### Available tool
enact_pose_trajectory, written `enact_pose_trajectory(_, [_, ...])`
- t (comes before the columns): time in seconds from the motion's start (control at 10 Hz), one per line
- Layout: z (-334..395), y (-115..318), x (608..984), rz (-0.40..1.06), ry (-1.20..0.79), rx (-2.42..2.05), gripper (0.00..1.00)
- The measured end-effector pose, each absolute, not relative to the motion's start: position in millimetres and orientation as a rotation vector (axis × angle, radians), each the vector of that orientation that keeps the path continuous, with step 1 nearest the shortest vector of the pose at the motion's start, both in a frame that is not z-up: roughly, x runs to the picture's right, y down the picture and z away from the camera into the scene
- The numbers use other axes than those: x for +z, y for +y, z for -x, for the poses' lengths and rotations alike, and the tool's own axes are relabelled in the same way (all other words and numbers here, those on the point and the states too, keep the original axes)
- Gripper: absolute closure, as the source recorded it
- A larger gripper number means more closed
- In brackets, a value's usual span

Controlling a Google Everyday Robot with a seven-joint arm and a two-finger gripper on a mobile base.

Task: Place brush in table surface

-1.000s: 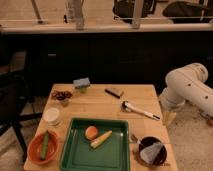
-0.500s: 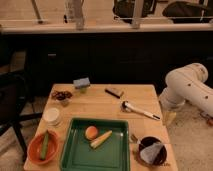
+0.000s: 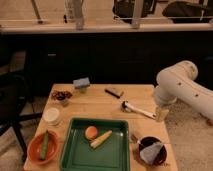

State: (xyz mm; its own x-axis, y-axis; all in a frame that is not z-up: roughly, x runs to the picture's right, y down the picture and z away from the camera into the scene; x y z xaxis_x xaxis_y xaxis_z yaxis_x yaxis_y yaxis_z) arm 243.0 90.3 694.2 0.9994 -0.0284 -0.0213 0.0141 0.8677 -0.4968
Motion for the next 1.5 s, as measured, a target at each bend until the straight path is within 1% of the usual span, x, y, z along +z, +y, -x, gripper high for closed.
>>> enact_pose_trajectory(0.1, [-238, 88, 696, 0.515, 0.027, -0.028, 0.20])
enact_pose_trajectory(0.2, [-227, 79, 705, 0.494, 0.019, -0.001, 0.20])
enact_pose_trajectory(0.4, [-216, 64, 728, 0.499, -0.013, 0.107, 0.20])
enact_pose_trajectory(0.7, [-218, 65, 762, 0.548, -0.045, 0.224, 0.20])
enact_pose_trajectory(1.0, [-221, 76, 791, 0.559, -0.066, 0.292, 0.20])
enact_pose_trajectory(1.5, [-219, 76, 794, 0.559, -0.069, 0.294, 0.20])
